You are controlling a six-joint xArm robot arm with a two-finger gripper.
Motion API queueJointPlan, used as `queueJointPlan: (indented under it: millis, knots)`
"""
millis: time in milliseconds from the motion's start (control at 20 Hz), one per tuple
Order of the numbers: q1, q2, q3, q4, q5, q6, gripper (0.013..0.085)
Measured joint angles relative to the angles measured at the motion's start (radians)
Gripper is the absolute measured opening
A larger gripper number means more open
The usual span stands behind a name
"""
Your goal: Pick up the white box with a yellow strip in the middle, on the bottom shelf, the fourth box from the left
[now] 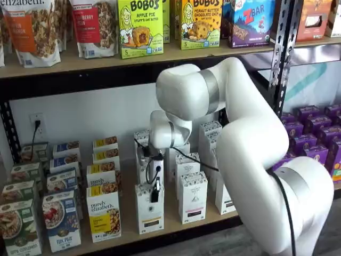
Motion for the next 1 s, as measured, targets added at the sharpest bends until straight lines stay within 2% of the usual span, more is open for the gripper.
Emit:
queueJointPlan:
  millis: [450,700,1000]
  knots:
    - [0.010,-0.052,0.083,-0.001,-0.014,0.007,0.0490]
    - [0.022,-0.108,0.188,0.023,-0.068,-0.009,0.0490]
    - [0.041,-0.207,0.367,0.067,-0.160,-0.040,0.0490]
